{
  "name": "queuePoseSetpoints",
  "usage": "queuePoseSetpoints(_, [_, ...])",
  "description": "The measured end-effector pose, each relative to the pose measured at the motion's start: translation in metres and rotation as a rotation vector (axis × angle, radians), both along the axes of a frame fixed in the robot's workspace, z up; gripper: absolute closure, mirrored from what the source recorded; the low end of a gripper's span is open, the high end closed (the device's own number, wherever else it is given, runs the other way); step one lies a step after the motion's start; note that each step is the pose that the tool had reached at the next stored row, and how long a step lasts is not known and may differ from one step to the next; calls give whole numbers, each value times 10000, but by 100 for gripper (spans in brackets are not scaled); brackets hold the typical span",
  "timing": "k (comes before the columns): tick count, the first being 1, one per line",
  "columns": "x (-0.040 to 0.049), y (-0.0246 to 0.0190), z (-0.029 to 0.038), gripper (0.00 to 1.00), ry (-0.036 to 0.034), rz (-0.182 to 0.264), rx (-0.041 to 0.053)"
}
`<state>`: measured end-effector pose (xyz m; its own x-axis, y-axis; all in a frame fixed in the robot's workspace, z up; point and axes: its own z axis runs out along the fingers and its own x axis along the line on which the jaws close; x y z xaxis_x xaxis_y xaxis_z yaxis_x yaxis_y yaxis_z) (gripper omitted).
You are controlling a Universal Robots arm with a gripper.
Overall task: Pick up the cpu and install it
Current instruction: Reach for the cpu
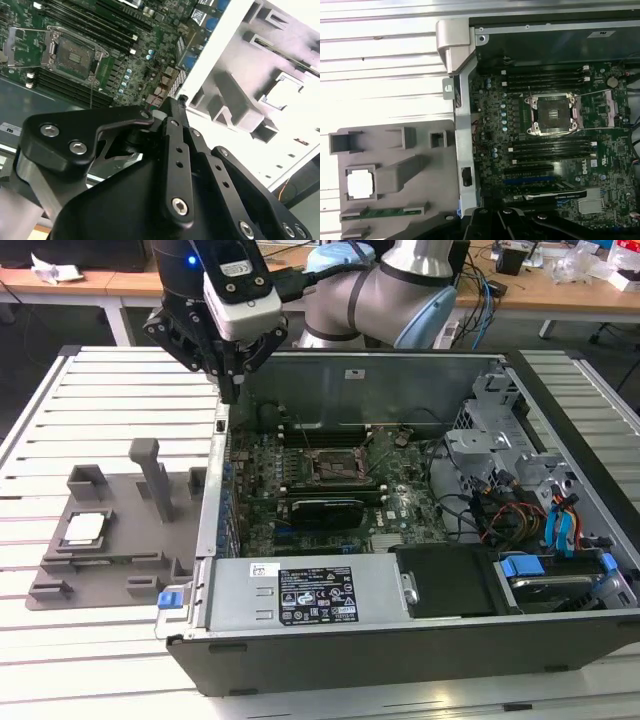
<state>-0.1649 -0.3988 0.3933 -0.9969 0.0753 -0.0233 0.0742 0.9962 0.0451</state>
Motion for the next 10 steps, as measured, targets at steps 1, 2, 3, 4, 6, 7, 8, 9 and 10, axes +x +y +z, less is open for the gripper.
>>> queuePoseSetpoints(1, [-33,0,0,89,0,1,0])
queuePoseSetpoints(2, [-62,0,0,89,0,2,-1])
queuePoseSetpoints(3, [-79,0,0,89,0,1,0])
queuePoseSetpoints(4, [-123,0,0,89,0,0,0])
queuePoseSetpoints(6, [-187,0,0,89,0,0,0])
queuePoseSetpoints(7, [-262,0,0,89,0,1,0])
queuePoseSetpoints(8, [-333,0,0,89,-1,0,0])
queuePoseSetpoints(9, [-375,0,0,89,0,1,0])
queuePoseSetpoints(10, [-434,0,-1,89,0,1,0])
